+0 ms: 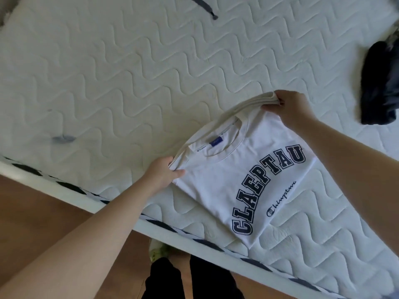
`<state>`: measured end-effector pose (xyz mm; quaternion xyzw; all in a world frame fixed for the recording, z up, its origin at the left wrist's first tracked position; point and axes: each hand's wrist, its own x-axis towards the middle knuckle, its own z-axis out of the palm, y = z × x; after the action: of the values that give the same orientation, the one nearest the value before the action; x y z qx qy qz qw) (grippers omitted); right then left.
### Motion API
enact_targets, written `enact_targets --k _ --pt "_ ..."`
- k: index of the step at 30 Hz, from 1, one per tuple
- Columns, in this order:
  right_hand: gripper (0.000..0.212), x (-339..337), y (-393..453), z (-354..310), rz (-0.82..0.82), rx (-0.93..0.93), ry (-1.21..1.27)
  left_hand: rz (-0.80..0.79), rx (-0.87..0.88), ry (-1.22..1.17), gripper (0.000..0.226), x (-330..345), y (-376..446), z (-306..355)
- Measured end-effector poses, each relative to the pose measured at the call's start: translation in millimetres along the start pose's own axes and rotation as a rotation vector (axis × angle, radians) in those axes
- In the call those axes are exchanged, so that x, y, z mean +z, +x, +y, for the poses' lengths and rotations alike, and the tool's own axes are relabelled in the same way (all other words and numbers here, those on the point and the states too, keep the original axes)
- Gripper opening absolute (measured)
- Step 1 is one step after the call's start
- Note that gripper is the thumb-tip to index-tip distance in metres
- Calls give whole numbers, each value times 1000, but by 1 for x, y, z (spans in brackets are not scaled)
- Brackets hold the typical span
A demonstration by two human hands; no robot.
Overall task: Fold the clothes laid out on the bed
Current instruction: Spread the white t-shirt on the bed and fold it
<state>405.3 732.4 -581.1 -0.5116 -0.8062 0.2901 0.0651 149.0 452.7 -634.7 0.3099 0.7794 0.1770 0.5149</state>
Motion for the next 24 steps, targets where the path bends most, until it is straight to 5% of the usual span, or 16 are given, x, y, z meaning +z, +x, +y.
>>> enact_targets --k 7,11,24 --pt "6 -84 -146 9 318 174 264 81 290 141 13 -20 -97 68" --pt "17 -135 -227 -9 486 231 473 104 459 246 18 -43 -157 114" --pt "27 -237 -491 -128 849 192 526 91 950 157 17 -117 -339 206"
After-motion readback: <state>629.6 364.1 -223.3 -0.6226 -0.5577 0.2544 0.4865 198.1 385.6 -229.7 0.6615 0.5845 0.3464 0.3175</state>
